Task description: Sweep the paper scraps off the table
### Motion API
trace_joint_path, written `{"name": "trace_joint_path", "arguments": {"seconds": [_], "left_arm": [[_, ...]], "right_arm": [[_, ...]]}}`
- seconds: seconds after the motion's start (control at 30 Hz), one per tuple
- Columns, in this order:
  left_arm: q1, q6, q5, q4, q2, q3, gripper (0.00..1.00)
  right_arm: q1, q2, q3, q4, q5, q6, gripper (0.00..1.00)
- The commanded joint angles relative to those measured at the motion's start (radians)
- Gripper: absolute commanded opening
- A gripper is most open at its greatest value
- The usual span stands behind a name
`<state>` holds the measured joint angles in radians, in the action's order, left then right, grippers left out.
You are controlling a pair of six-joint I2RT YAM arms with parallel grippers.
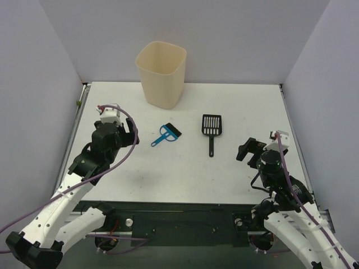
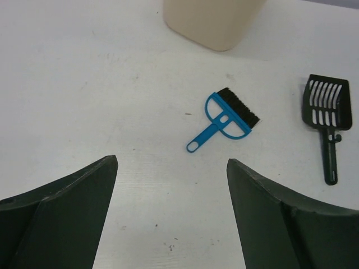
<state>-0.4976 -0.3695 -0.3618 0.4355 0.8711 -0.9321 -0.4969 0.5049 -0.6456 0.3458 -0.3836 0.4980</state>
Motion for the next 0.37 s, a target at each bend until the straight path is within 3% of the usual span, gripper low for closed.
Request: {"name": "trace_joint_path", "arguments": {"seconds": [0.0, 0.33], "left_arm": [[-0.002, 0.049, -0.112, 0.031, -0.050, 0.059, 0.90], [-0.002, 0.067, -0.002, -0.007, -0.158, 0.099, 0.90]], "right_arm": [[0.004, 0.000, 0.015, 0.074, -0.060, 0.037, 1.00], [0.004, -0.017, 0.034, 0.101, -0.109, 0.040, 1.00]]}}
